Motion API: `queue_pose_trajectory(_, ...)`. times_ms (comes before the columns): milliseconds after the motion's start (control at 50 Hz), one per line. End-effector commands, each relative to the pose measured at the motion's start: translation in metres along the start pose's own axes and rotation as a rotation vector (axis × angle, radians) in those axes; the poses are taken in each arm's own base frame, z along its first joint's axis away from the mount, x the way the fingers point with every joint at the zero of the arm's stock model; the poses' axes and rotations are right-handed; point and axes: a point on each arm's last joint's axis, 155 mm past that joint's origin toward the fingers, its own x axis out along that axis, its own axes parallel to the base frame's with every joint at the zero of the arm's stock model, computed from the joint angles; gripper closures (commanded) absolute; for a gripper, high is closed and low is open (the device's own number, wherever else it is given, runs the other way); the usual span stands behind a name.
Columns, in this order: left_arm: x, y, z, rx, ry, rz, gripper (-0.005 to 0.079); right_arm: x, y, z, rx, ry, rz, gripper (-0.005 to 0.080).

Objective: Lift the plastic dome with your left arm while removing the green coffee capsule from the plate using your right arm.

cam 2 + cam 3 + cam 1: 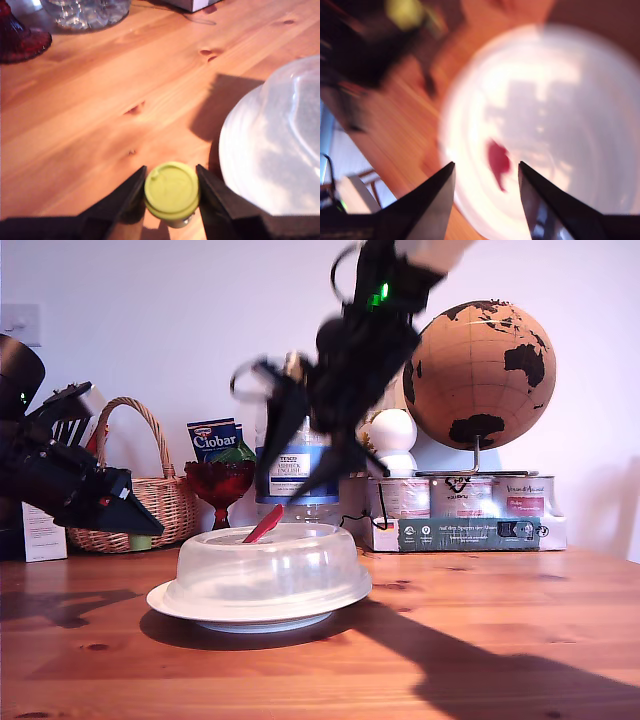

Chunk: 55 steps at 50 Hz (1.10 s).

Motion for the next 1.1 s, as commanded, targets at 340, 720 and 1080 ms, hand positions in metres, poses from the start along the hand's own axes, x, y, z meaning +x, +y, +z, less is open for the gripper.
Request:
queue_pose_trajectory(340, 0.009, 0.000, -0.034, -0.041, 0.083, -0.010, 0.0550, -0.031, -0.007, 0.023, -0.011, -0.070, -0.063, 0.0391)
queue_pose_trajectory(720, 0.011, 0.001, -0.045, -0.040, 0.113, -0.004, 0.0550, -0.042, -0.017, 0.028, 0.002, -0.093, -0.082, 0.0391)
queue_pose_trajectory(1080, 0.014, -0.001, -0.062, -0.068, 0.162, -0.013, 0.0534, -0.043, -0.020, 0.030, 0.003, -0.099, -0.090, 0.0391)
